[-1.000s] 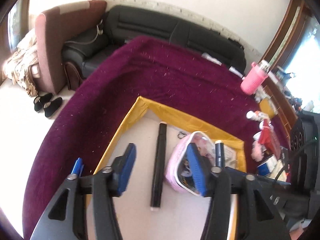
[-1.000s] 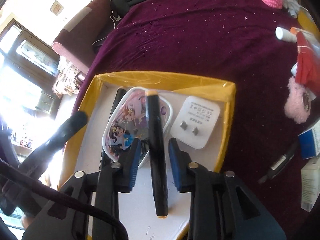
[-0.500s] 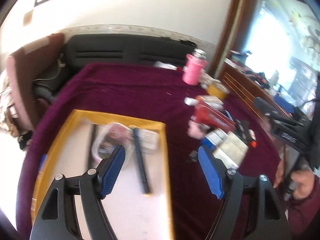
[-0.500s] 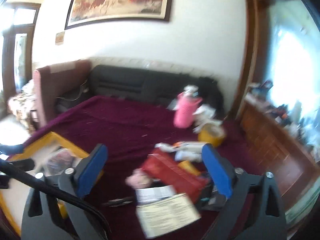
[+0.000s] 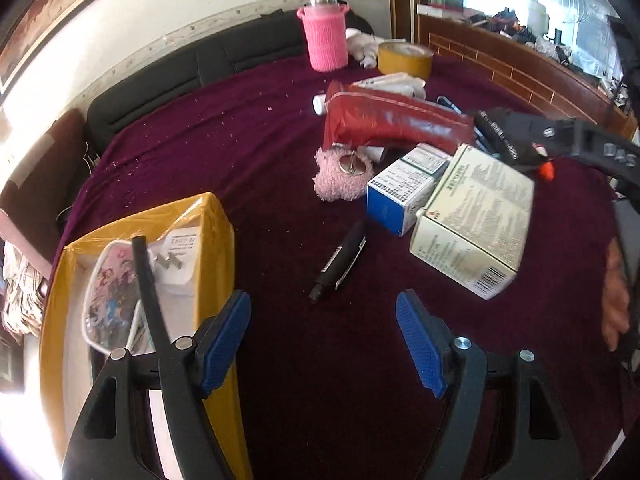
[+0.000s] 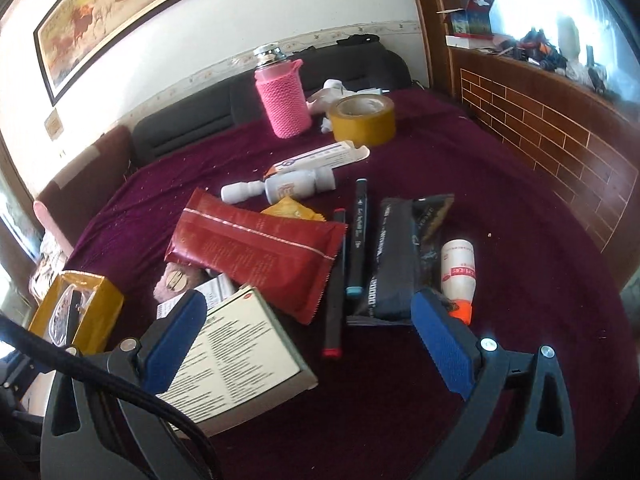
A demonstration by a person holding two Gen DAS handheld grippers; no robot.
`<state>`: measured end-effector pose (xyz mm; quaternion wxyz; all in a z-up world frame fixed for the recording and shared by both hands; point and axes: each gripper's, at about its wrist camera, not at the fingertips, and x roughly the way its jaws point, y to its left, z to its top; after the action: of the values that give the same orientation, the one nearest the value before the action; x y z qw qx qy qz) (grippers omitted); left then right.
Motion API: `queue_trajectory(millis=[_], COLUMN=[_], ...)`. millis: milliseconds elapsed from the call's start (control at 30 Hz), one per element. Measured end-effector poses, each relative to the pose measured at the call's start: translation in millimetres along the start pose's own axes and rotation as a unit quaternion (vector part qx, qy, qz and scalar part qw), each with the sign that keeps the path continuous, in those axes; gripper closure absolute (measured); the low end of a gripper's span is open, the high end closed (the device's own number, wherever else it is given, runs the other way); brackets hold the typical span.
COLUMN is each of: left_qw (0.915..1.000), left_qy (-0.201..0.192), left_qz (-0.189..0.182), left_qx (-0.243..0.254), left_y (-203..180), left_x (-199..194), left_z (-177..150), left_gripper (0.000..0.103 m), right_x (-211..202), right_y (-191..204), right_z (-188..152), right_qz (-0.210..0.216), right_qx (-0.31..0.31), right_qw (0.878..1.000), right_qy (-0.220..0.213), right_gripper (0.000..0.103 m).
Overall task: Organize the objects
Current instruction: 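Grasp a black pen from the pile with the left gripper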
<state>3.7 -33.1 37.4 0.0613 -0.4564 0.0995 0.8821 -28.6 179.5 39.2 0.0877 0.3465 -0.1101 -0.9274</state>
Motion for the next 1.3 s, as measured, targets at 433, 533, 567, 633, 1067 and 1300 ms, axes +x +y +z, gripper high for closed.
queue_trajectory(millis=[433, 533, 567, 633, 1067, 1300], left_qw=[0.9994, 0.9996, 0.9994, 0.9987, 0.9812, 0.9728], left_qy=[0.028, 0.011, 0.006, -0.011, -0.074, -0.135], left_qz=[-0.019, -0.026, -0.031, -0.043, -0.103, -0.112], left_qx=[0.004, -0.005, -0.011, -0.026, -0.146, -0.152], left_y=[-29.4, -32.2, -31.4, -27.6, 15.4, 25.5], left_x=[34.9, 21.9, 17.9, 3.4, -48.1, -91.7], left_z=[17.4, 6.7, 6.7, 1.6, -37.8, -61.2], left_gripper=[0.091, 0.091, 0.091, 0.091, 0.091, 0.091], right_x=[-14.3, -11.4, -11.0, -10.4, -1.8, -11.9], right_y=[-26.7, -25.9, -25.7, -25.0, -17.4, 2.2], right_z=[3.9, 3.0, 2.7, 1.8, -6.3, -0.2], right_qz=[0.018, 0.016, 0.014, 0.009, -0.035, -0.047], right_qx=[0.054, 0.051, 0.05, 0.047, 0.014, -0.008], right_qw=[0.998, 0.998, 0.998, 0.999, 0.999, 0.999], right_qy=[-0.023, -0.018, -0.018, -0.017, -0.01, -0.012], right_gripper=[0.001, 0.001, 0.001, 0.001, 0.001, 0.001])
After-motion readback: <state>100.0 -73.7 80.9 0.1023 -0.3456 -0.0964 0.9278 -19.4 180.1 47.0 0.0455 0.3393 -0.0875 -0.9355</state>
